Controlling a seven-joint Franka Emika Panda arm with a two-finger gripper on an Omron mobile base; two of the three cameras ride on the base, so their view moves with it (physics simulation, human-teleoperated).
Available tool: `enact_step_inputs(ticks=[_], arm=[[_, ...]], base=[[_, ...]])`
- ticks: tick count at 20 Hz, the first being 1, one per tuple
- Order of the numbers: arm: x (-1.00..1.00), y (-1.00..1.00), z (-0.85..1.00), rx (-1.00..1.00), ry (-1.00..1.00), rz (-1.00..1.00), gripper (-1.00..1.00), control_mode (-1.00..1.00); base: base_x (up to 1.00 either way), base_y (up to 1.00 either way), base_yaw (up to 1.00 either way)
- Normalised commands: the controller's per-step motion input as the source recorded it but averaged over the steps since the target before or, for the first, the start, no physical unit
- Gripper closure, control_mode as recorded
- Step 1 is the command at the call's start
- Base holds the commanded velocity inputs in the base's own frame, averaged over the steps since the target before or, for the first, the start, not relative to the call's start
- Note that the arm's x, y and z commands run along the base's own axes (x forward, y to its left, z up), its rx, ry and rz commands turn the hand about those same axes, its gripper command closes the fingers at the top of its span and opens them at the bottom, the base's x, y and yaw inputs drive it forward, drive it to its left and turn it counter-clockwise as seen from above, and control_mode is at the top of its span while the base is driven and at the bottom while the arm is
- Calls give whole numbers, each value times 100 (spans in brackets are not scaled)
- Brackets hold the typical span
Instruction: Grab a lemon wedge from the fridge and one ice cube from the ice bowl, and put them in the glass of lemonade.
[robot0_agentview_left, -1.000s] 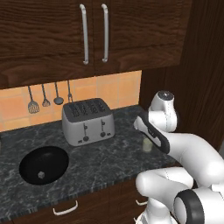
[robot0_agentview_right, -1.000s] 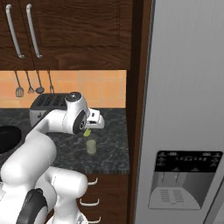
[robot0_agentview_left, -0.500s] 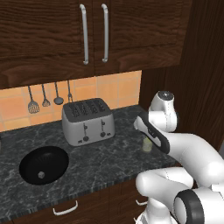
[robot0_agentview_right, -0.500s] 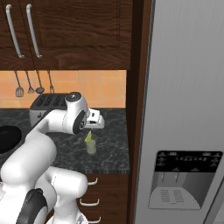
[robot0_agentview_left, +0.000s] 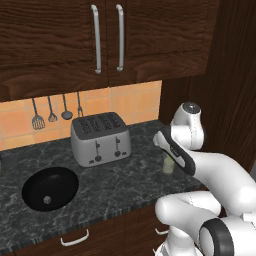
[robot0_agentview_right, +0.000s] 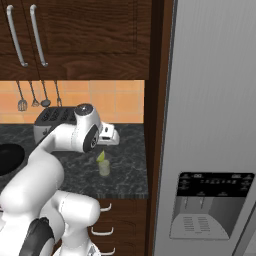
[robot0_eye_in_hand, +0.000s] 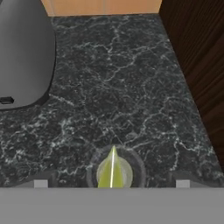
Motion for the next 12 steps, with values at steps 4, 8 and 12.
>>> enact_step_inputs(ticks=[4, 8, 12], arm=[[-2, -2, 31, 7, -6, 0, -100, -100], [-32, 0, 30, 6, -6, 0, -100, -100], [-91, 0, 24, 6, -4, -1, -100, -100]], base=[[0, 0, 0], [0, 0, 0], [0, 0, 0]])
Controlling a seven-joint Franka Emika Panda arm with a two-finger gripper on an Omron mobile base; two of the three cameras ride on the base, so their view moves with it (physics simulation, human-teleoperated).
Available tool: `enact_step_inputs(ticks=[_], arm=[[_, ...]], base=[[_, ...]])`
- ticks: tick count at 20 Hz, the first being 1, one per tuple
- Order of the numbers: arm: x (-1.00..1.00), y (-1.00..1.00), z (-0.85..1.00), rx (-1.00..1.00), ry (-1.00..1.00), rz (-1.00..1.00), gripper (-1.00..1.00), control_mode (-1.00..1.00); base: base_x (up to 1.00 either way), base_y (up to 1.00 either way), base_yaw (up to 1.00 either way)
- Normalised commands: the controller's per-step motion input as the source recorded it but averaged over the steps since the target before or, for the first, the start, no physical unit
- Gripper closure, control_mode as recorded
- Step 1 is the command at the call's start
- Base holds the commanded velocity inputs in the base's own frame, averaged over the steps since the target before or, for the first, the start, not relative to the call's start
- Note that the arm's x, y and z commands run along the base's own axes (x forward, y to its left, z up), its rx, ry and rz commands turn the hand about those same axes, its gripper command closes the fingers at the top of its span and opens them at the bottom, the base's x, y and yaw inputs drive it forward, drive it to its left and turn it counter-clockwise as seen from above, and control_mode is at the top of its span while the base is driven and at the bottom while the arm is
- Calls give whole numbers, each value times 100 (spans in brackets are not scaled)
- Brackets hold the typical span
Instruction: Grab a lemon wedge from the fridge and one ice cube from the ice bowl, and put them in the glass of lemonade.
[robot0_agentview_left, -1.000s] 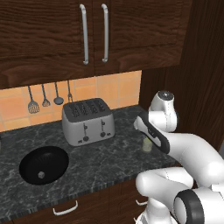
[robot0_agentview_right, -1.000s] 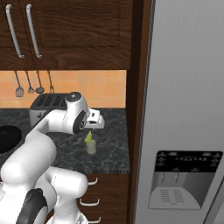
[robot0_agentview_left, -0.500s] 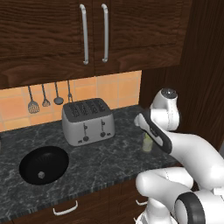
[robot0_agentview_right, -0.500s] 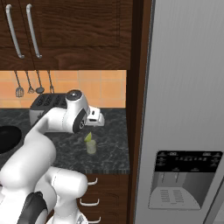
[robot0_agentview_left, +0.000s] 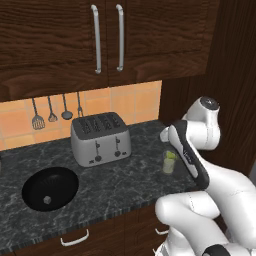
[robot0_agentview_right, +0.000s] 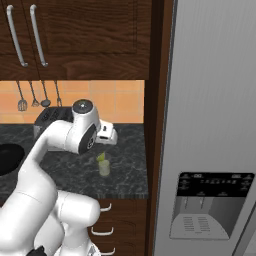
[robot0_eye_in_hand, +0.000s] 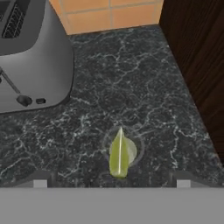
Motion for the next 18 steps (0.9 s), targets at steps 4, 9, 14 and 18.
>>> enact_step_inputs(ticks=[4, 9, 14, 18], arm=[[-100, -14, 31, 10, -1, -1, -100, -100], [-69, -15, 58, 6, 4, -1, -100, -100], [-46, 3, 90, 3, 0, -7, -100, -100], [0, 23, 100, 0, 4, 0, -100, -100]], base=[[0, 0, 0], [0, 0, 0], [0, 0, 0], [0, 0, 0]])
